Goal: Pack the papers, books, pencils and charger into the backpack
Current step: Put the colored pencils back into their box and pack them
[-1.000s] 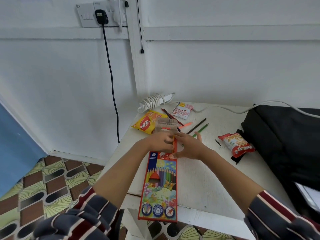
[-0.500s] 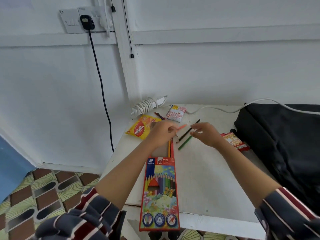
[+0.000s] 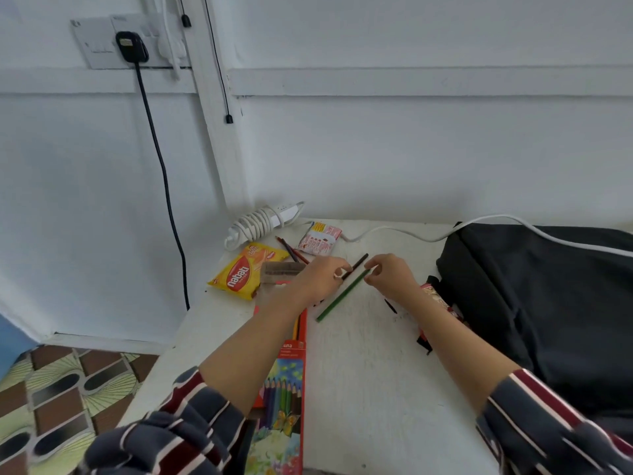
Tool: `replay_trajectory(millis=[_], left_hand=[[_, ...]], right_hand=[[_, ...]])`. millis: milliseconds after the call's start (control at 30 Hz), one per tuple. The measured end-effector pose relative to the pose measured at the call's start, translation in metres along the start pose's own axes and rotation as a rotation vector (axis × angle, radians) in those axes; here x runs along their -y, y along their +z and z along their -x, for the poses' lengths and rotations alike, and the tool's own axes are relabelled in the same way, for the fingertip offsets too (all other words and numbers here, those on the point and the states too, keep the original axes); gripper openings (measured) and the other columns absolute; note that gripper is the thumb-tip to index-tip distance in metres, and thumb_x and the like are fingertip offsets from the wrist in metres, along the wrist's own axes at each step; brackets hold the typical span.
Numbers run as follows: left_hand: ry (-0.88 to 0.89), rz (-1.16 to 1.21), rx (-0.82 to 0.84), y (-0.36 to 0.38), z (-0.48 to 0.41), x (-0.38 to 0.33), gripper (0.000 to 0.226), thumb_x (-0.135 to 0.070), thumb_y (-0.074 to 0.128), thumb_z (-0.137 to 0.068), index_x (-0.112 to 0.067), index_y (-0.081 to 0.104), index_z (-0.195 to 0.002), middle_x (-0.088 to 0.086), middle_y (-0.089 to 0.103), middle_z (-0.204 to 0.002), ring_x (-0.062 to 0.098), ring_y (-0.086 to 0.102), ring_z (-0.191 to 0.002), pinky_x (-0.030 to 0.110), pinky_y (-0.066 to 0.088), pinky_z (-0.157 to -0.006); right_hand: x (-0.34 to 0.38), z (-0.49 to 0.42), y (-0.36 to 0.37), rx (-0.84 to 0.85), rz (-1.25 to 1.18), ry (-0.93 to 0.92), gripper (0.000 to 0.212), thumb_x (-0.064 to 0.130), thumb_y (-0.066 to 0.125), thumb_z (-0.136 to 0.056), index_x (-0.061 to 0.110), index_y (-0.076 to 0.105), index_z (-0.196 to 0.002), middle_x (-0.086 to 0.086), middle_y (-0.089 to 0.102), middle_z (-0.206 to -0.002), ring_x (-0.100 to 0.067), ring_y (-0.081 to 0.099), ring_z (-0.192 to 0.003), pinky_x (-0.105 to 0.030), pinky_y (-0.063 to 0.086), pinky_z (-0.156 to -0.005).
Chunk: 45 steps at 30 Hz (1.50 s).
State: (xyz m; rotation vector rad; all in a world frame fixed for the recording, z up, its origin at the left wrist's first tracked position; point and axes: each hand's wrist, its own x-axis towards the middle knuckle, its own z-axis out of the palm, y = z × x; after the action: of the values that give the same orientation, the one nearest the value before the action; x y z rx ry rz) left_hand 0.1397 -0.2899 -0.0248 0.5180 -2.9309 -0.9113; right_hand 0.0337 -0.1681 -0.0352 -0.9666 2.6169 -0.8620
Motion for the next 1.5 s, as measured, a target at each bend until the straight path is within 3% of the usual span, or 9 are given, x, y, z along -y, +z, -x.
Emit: replay_trajectory(millis=[167, 300, 500, 667, 967, 1167, 1300, 1433, 1500], left_hand=[[-0.051, -0.037, 0.037, 0.008, -0.009, 0.001, 0.042, -0.002, 0.056, -0.089, -0.013, 0.053, -0.129, 0.011, 0.057, -0.127, 0.022, 0.057, -0.111, 0.029, 0.046, -0.09], [-0.073, -0.094, 0.088, 0.008, -0.013, 0.002, 0.045, 0.003, 0.053, -0.088, -0.016, 0.055, -0.128, 0.013, 0.052, -0.133, 0.025, 0.053, -0.116, 0.028, 0.043, -0.09], [-0.073, -0.11, 0.167, 0.006, -0.017, -0.003, 0.044, -0.004, 0.058, -0.089, -0.012, 0.053, -0.131, 0.012, 0.054, -0.13, 0.023, 0.054, -0.115, 0.023, 0.039, -0.087], [-0.083, -0.055, 0.221, 0.004, -0.017, -0.005, 0.04, 0.004, 0.047, -0.091, -0.005, 0.054, -0.129, 0.014, 0.051, -0.134, 0.024, 0.056, -0.114, 0.03, 0.05, -0.093], [0.125, -0.29, 0.188, 0.003, -0.022, 0.004, 0.038, 0.003, 0.056, -0.087, -0.016, 0.062, -0.12, 0.008, 0.044, -0.13, 0.022, 0.048, -0.113, 0.027, 0.037, -0.087], [0.227, -0.329, 0.196, 0.002, -0.026, 0.013, 0.022, -0.002, 0.06, -0.085, -0.01, 0.069, -0.103, 0.007, 0.048, -0.126, 0.023, 0.047, -0.116, 0.035, 0.04, -0.097], [0.288, -0.366, 0.216, 0.0, -0.027, 0.017, 0.021, -0.002, 0.057, -0.087, -0.012, 0.068, -0.102, 0.005, 0.046, -0.14, 0.02, 0.04, -0.129, 0.037, 0.034, -0.106], [0.278, -0.298, 0.209, 0.001, -0.026, 0.02, 0.019, -0.003, 0.057, -0.087, -0.016, 0.067, -0.096, 0.003, 0.059, -0.124, 0.018, 0.054, -0.114, 0.036, 0.042, -0.098], [0.28, -0.294, 0.212, 0.002, -0.026, 0.02, 0.019, -0.003, 0.057, -0.087, -0.015, 0.067, -0.096, 0.002, 0.06, -0.117, 0.017, 0.056, -0.106, 0.027, 0.042, -0.089]], right_hand=[[0.004, -0.001, 0.013, 0.023, 0.019, -0.009, 0.028, 0.022, 0.06, -0.089, 0.012, 0.064, -0.115, -0.006, 0.064, -0.112, -0.017, 0.058, -0.094, -0.024, 0.04, -0.071], [0.008, -0.001, 0.018, 0.064, 0.055, -0.041, 0.024, 0.025, 0.06, -0.089, 0.012, 0.068, -0.108, -0.003, 0.066, -0.105, -0.009, 0.054, -0.081, -0.022, 0.04, -0.068], [0.007, -0.005, 0.012, 0.051, 0.092, 0.02, 0.016, 0.014, 0.061, -0.084, 0.003, 0.069, -0.093, -0.01, 0.068, -0.095, -0.022, 0.065, -0.087, -0.03, 0.052, -0.074], [0.003, -0.006, 0.005, 0.043, 0.145, 0.042, 0.022, 0.019, 0.065, -0.081, 0.0, 0.07, -0.091, -0.013, 0.071, -0.093, -0.025, 0.067, -0.085, -0.034, 0.054, -0.071], [0.005, -0.002, 0.004, 0.022, 0.17, 0.055, 0.037, 0.022, 0.07, -0.08, 0.008, 0.059, -0.113, -0.007, 0.062, -0.108, -0.02, 0.06, -0.094, -0.026, 0.046, -0.07], [0.007, -0.002, 0.007, 0.006, 0.194, 0.066, 0.028, 0.013, 0.068, -0.08, 0.006, 0.064, -0.107, -0.009, 0.066, -0.106, -0.021, 0.063, -0.093, -0.027, 0.051, -0.075], [0.004, -0.002, 0.008, -0.009, 0.167, 0.061, 0.023, 0.008, 0.066, -0.08, 0.007, 0.068, -0.103, -0.009, 0.065, -0.109, -0.021, 0.063, -0.093, -0.025, 0.051, -0.075], [0.0, -0.003, 0.004, -0.035, 0.011, 0.06, 0.018, 0.005, 0.068, -0.079, 0.007, 0.07, -0.097, -0.01, 0.064, -0.112, -0.017, 0.061, -0.088, -0.022, 0.047, -0.07], [-0.002, -0.005, 0.0, -0.047, -0.12, 0.076, 0.016, 0.002, 0.068, -0.077, 0.007, 0.071, -0.091, -0.014, 0.066, -0.105, -0.019, 0.061, -0.078, -0.027, 0.053, -0.069]])
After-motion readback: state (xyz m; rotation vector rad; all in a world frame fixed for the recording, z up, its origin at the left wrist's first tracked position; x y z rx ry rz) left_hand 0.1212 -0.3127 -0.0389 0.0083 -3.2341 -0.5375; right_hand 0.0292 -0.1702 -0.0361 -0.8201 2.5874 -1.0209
